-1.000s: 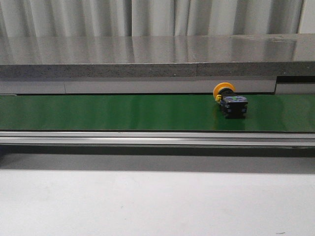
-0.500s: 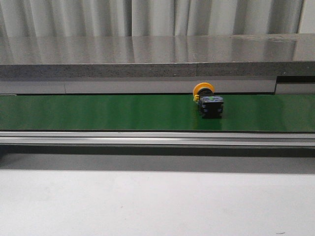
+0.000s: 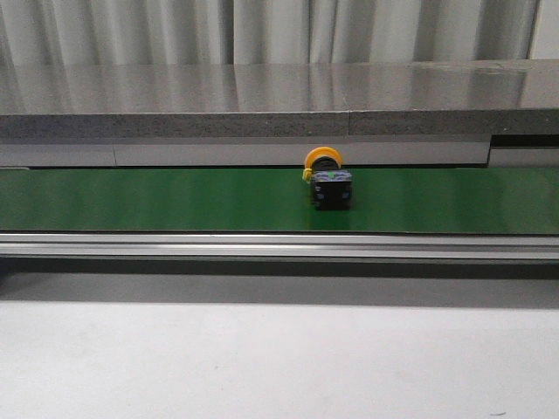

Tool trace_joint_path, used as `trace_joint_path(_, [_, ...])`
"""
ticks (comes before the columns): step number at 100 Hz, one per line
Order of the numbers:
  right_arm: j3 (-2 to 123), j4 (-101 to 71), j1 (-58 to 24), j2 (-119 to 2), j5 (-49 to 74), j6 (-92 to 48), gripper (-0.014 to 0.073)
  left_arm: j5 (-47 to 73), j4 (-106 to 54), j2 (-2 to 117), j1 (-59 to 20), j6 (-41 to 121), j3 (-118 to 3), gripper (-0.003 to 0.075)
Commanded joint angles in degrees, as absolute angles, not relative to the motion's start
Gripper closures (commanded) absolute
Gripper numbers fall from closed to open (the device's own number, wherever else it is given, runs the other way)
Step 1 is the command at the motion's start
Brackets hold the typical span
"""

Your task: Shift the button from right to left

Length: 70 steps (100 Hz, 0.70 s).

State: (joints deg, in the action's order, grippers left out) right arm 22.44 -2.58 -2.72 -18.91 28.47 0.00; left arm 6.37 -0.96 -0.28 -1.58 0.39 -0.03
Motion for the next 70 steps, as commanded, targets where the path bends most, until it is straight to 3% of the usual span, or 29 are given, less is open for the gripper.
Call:
trace_joint_path(1, [24.0,-2.3,-2.8,-19.1,23.8,-0.4,0.0660,2.5,-2.9,-2.1,-1.4,0.0,0.3,0.0741])
trace_joint_path(34, [24.0,-2.3,-2.8,-19.1,23.8,-0.4,0.0660,9.4,-2.9,0.8,-1.4,0.0,-7.2,0.0741])
trace_joint_path(70, [24.0,-2.3,-2.8,-19.1,23.8,-0.4,0.0660,15.2,-2.9,16.4,-1.4,0.0,-18.0,0.0741])
